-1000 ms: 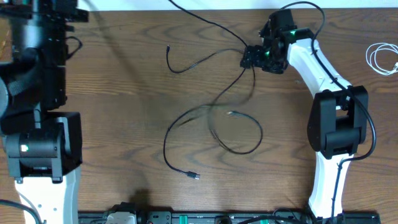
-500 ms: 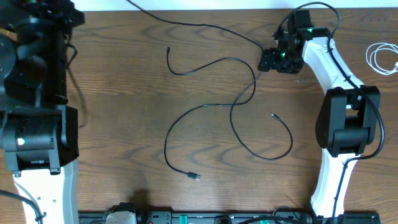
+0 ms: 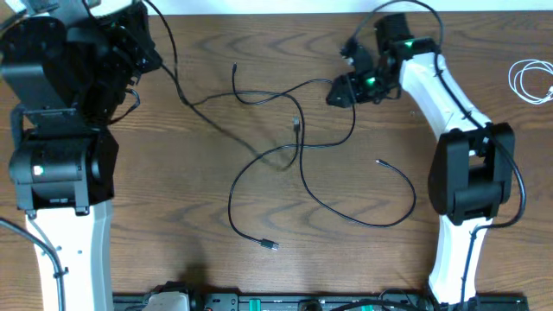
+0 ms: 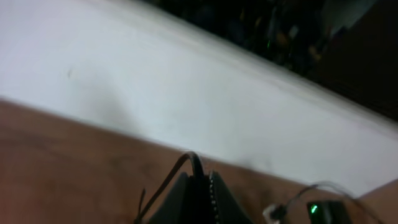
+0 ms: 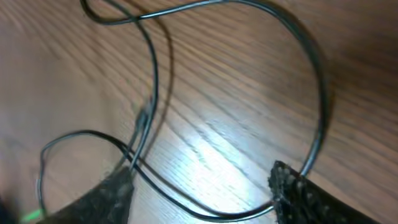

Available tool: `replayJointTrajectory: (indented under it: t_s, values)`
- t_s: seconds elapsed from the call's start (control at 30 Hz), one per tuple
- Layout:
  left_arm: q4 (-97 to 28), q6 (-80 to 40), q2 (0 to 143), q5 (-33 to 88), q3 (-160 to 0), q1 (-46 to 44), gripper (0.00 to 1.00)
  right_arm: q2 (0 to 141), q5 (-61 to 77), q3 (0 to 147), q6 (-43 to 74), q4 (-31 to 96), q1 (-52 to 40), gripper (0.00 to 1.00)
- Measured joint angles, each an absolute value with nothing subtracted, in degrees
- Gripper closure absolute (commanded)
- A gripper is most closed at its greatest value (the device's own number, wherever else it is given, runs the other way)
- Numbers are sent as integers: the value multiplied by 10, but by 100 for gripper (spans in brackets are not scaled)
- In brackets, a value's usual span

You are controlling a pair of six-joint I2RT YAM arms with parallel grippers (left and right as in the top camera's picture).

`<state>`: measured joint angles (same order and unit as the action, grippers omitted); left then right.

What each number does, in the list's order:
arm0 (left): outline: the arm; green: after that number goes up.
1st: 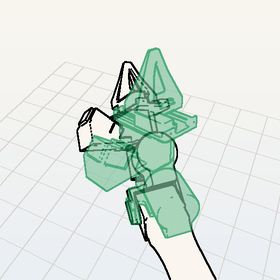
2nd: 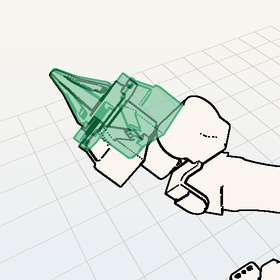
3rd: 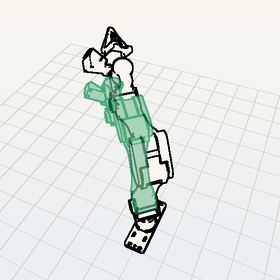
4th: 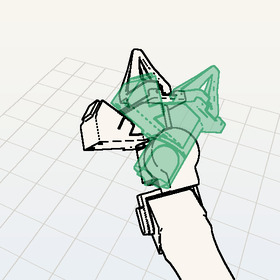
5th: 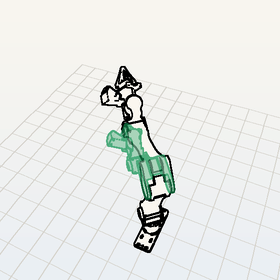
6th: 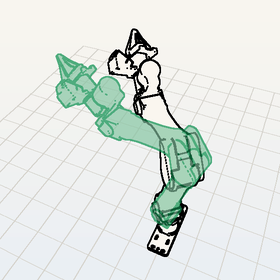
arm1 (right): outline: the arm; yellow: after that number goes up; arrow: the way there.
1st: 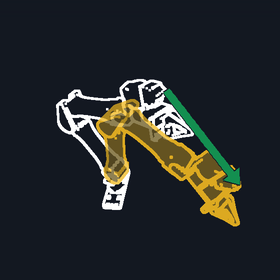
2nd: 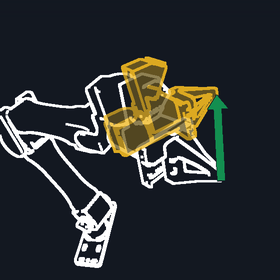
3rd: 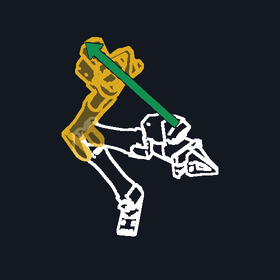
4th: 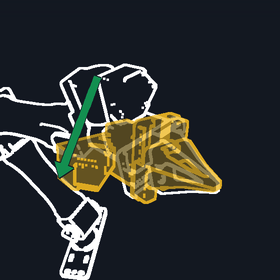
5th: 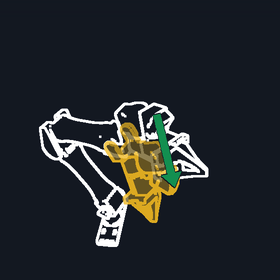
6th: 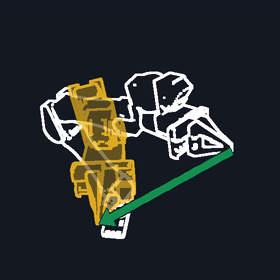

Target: Untangle cables

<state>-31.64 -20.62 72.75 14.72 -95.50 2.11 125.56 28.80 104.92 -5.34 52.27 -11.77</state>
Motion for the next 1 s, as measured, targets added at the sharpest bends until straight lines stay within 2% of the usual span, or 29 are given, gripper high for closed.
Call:
replayJointTrajectory:
  t_s: [0.3, 0.53, 0.73, 1.0]
  values:
    - [-422, -187, 748, 76, -955, 21, 93, 1232, 149, 1049, 21, 526, -133, 34]
    - [-509, -181, 772, 37, -957, 21, 93, 1232, 50, 1049, 41, 521, -138, 34]
    - [-560, -180, 831, 30, -957, 21, 93, 1255, 18, 1049, 41, 512, -150, 34]
    - [-573, -180, 869, 30, -957, 21, 93, 1308, 17, 1049, 23, 497, -151, 39]
